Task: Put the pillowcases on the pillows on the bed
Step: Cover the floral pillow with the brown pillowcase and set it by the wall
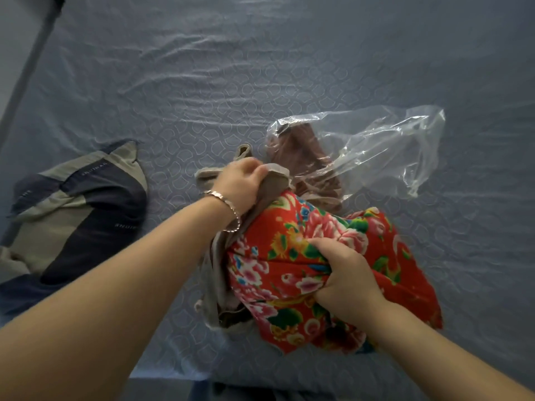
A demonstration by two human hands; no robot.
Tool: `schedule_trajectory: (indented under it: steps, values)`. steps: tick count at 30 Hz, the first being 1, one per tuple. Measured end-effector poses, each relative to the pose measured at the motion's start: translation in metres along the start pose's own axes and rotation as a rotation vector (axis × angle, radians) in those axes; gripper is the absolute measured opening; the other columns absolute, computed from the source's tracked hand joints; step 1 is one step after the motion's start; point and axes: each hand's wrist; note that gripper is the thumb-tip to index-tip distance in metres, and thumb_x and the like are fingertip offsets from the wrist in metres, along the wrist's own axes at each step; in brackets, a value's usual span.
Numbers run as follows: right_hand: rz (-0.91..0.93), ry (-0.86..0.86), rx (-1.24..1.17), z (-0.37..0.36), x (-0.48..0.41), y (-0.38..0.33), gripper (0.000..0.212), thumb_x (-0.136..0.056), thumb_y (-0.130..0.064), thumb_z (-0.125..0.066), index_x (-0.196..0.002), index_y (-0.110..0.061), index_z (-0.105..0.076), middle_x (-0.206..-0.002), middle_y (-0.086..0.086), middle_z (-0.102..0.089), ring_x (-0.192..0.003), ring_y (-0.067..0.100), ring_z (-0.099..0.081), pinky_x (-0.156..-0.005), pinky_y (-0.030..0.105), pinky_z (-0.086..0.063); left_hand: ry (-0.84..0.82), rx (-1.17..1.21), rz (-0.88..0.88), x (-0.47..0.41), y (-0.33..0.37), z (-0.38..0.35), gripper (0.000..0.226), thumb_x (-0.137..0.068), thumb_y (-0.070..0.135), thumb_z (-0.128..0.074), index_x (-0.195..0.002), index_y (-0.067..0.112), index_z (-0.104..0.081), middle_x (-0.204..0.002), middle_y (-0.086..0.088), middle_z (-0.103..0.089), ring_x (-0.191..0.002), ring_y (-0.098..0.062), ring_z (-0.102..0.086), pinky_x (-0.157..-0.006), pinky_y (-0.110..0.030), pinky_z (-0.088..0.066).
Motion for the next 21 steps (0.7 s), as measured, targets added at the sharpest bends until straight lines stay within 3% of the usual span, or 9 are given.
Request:
schedule_trajectory:
  steps: [2, 3, 6, 9, 11, 13, 15, 18, 21]
  values:
    - [0.021, 0.028, -0.015, -0.001, 0.002, 0.002, 0.054, -0.064, -0.008, -0.078, -0.116, -0.013, -0.063, -0.104, -0.001, -0.066, -0.099, 0.018, -0.062, -0.086, 0.039, -0.054, -0.159, -0.001, -0.072, 0.012, 0.021, -0.012, 0.019, -0.097, 0.02, -0.044, -0.082, 0.015, -0.055, -0.08, -0.001, -0.055, -0.083, -0.015, -0.05, -0.072, -0.026, -0.039]
    - [-0.012, 0.06, -0.079, 0.0, 0.004, 0.001, 0.057, -0.066, -0.009, -0.078, -0.117, -0.022, -0.06, -0.104, -0.005, -0.064, -0.099, 0.015, -0.061, -0.087, 0.037, -0.054, -0.204, -0.036, -0.104, 0.02, 0.026, -0.018, 0.019, -0.097, 0.02, -0.043, -0.082, 0.014, -0.053, -0.08, -0.003, -0.055, -0.082, -0.017, -0.051, -0.074, -0.028, -0.04]
    - [-0.135, 0.155, -0.272, 0.006, 0.006, 0.004, 0.087, -0.066, -0.009, -0.078, -0.121, -0.059, -0.031, -0.1, -0.019, -0.06, -0.093, 0.006, -0.063, -0.082, 0.025, -0.054, -0.205, -0.063, -0.271, 0.053, 0.024, -0.029, 0.017, -0.096, 0.023, -0.044, -0.083, 0.016, -0.052, -0.08, -0.003, -0.059, -0.079, -0.021, -0.055, -0.076, -0.033, -0.045]
    - [-0.169, 0.144, -0.3, 0.01, 0.004, 0.012, 0.113, -0.067, -0.006, -0.076, -0.121, -0.076, -0.005, -0.097, -0.014, -0.062, -0.088, 0.004, -0.063, -0.081, 0.022, -0.052, -0.128, -0.038, -0.467, 0.082, 0.013, -0.039, 0.028, -0.093, 0.032, -0.04, -0.081, 0.011, -0.054, -0.077, -0.002, -0.062, -0.074, -0.018, -0.057, -0.07, -0.034, -0.045]
    - [-0.115, 0.086, -0.262, 0.014, 0.0, 0.009, 0.1, -0.067, -0.006, -0.074, -0.119, -0.074, -0.022, -0.098, -0.018, -0.061, -0.092, -0.001, -0.061, -0.083, 0.018, -0.05, -0.069, -0.025, -0.583, 0.089, 0.0, -0.045, 0.032, -0.091, 0.029, -0.041, -0.089, 0.006, -0.062, -0.087, -0.004, -0.069, -0.085, -0.014, -0.059, -0.077, -0.033, -0.045]
    - [-0.083, 0.086, -0.222, 0.012, -0.006, 0.008, 0.068, -0.065, -0.009, -0.072, -0.107, -0.057, -0.047, -0.096, -0.019, -0.063, -0.092, 0.0, -0.061, -0.084, 0.02, -0.05, 0.031, -0.093, -0.737, 0.091, -0.018, -0.05, 0.022, -0.091, 0.024, -0.045, -0.095, 0.01, -0.062, -0.1, -0.003, -0.069, -0.097, -0.01, -0.057, -0.085, -0.032, -0.044]
    - [-0.155, 0.114, -0.259, 0.008, -0.013, 0.003, 0.052, -0.063, -0.009, -0.073, -0.091, -0.045, -0.05, -0.087, -0.014, -0.065, -0.085, 0.009, -0.063, -0.078, 0.027, -0.052, 0.16, -0.214, -0.84, 0.089, -0.037, -0.051, 0.016, -0.096, 0.024, -0.043, -0.102, 0.015, -0.054, -0.115, -0.004, -0.061, -0.102, -0.014, -0.055, -0.09, -0.032, -0.045]
    - [-0.29, 0.262, -0.418, 0.011, -0.026, -0.002, 0.044, -0.056, -0.002, -0.069, -0.08, -0.035, -0.052, -0.072, -0.011, -0.06, -0.067, 0.007, -0.061, -0.064, 0.02, -0.05, 0.299, -0.429, -0.63, 0.082, -0.071, -0.038, 0.02, -0.09, 0.017, -0.047, -0.11, 0.016, -0.05, -0.116, -0.007, -0.052, -0.096, -0.024, -0.055, -0.08, -0.032, -0.052]
    - [-0.435, 0.405, -0.718, 0.032, -0.037, -0.007, 0.05, -0.062, 0.018, -0.058, -0.085, -0.025, -0.051, -0.067, -0.006, -0.053, -0.047, -0.006, -0.053, -0.048, 0.008, -0.041, 0.167, -0.59, 0.003, 0.08, -0.108, -0.01, 0.026, -0.083, 0.01, -0.045, -0.107, 0.013, -0.057, -0.108, -0.011, -0.059, -0.094, -0.033, -0.054, -0.065, -0.035, -0.045]
Point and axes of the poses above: each hand's wrist, its own x-axis away from the middle knuckle, its own z-axis out of the back of the hand, y = z × x
